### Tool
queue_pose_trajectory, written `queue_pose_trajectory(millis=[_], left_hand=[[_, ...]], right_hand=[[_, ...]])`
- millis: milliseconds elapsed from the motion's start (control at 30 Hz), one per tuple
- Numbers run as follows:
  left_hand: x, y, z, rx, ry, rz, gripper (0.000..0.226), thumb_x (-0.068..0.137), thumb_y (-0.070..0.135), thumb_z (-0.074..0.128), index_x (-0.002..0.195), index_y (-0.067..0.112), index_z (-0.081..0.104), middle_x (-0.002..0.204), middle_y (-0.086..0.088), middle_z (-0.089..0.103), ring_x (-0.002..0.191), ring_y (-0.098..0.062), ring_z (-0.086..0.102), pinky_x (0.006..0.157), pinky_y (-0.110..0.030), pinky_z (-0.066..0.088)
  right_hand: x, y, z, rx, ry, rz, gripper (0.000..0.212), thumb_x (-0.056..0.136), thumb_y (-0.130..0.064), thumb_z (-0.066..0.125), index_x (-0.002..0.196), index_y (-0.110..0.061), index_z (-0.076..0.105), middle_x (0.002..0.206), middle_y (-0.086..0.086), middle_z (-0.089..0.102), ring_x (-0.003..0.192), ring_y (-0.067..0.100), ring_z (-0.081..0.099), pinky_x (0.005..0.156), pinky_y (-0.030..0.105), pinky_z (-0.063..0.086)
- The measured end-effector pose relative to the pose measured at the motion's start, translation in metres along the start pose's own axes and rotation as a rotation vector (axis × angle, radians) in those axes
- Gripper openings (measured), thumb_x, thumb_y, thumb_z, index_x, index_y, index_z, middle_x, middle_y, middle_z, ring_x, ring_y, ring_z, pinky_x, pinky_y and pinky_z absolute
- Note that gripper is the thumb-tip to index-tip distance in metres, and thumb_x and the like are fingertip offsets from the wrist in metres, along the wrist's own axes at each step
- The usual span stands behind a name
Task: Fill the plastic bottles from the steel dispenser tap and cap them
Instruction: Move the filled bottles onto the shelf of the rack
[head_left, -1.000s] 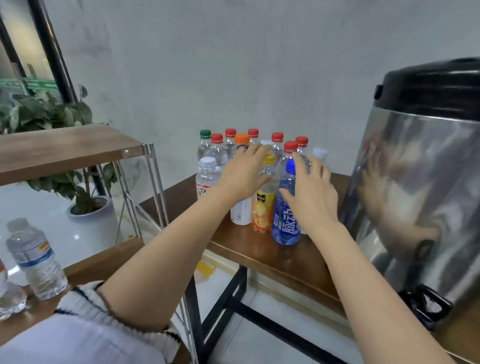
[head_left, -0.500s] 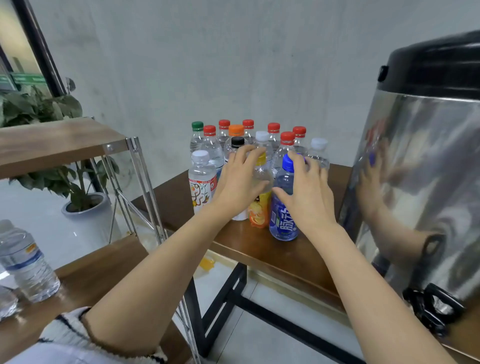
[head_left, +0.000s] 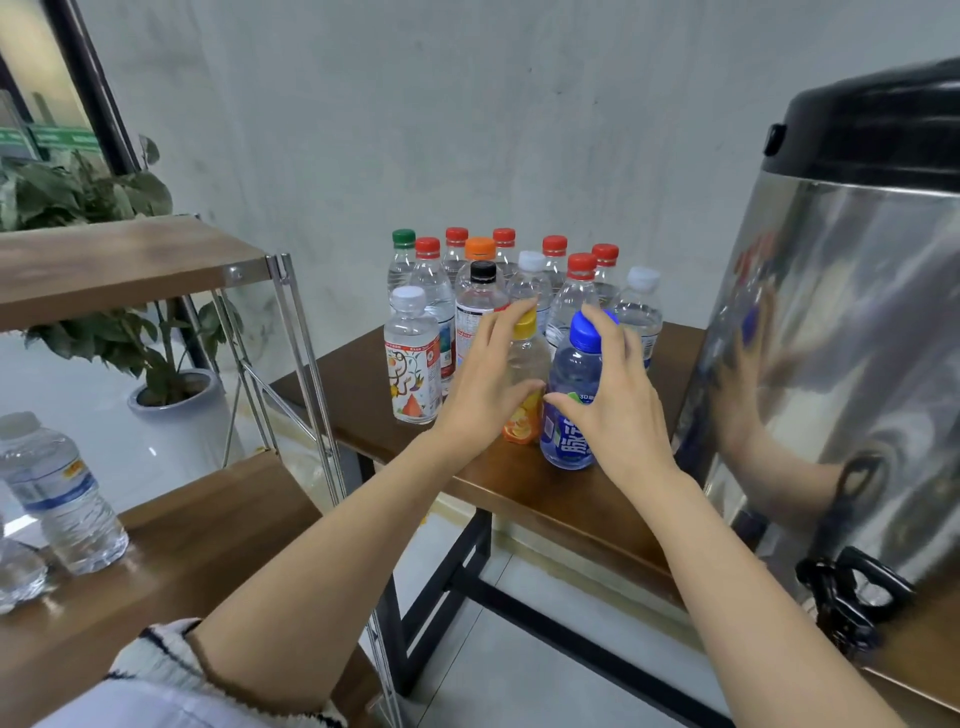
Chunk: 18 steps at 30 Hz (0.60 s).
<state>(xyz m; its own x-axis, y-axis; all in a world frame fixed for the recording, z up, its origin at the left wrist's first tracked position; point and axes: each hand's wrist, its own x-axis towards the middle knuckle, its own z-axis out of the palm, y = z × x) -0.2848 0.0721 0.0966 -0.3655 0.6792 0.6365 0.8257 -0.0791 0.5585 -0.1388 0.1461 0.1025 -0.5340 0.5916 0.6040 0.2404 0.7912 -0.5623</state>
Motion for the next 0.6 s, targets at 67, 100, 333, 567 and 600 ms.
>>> queue_pose_trajectory(millis=[67, 100, 333, 567, 600], left_hand=[[-0.008, 0.003, -0.003, -0.002, 0.016, -0.004, 0.084, 0.082, 0.005, 0.077, 0.148, 0.03, 0.031, 0.146, 0.003, 0.038, 0.122, 0.009, 0.032, 0.094, 0.005, 0.027], [-0.011, 0.005, -0.005, 0.005, 0.022, -0.009, 0.085, 0.082, 0.005, 0.078, 0.149, 0.031, 0.031, 0.146, 0.003, 0.038, 0.124, 0.009, 0.032, 0.095, 0.005, 0.026], [-0.056, 0.023, -0.051, 0.1, 0.07, -0.057, 0.085, 0.081, 0.007, 0.078, 0.149, 0.031, 0.033, 0.139, 0.005, 0.043, 0.108, 0.015, 0.042, 0.084, 0.003, 0.033], [-0.125, 0.023, -0.122, 0.182, 0.138, -0.111, 0.087, 0.075, 0.01, 0.083, 0.146, 0.031, 0.037, 0.131, 0.003, 0.049, 0.107, 0.015, 0.041, 0.09, 0.002, 0.031], [-0.136, 0.022, -0.131, 0.199, 0.146, -0.124, 0.088, 0.075, 0.01, 0.084, 0.146, 0.032, 0.037, 0.131, 0.004, 0.049, 0.108, 0.018, 0.041, 0.089, 0.003, 0.031]], right_hand=[[-0.006, -0.001, 0.001, 0.016, 0.005, -0.036, 0.09, 0.079, -0.017, 0.083, 0.149, -0.034, 0.029, 0.147, -0.001, 0.035, 0.123, 0.02, 0.05, 0.084, 0.036, 0.054], [-0.009, -0.002, 0.002, 0.008, 0.002, -0.052, 0.089, 0.079, -0.017, 0.082, 0.149, -0.034, 0.029, 0.146, -0.002, 0.034, 0.122, 0.019, 0.05, 0.083, 0.032, 0.053], [-0.037, -0.035, 0.01, -0.099, -0.048, -0.196, 0.091, 0.078, -0.018, 0.083, 0.143, -0.039, 0.024, 0.145, 0.001, 0.036, 0.115, 0.029, 0.056, 0.077, 0.043, 0.057], [-0.073, -0.091, 0.032, 0.024, -0.123, -0.305, 0.093, 0.076, -0.016, 0.084, 0.14, -0.043, 0.021, 0.143, -0.004, 0.034, 0.115, 0.025, 0.056, 0.073, 0.035, 0.054], [-0.078, -0.099, 0.039, 0.04, -0.136, -0.321, 0.094, 0.076, -0.015, 0.084, 0.14, -0.043, 0.021, 0.143, -0.004, 0.034, 0.115, 0.025, 0.056, 0.072, 0.034, 0.054]])
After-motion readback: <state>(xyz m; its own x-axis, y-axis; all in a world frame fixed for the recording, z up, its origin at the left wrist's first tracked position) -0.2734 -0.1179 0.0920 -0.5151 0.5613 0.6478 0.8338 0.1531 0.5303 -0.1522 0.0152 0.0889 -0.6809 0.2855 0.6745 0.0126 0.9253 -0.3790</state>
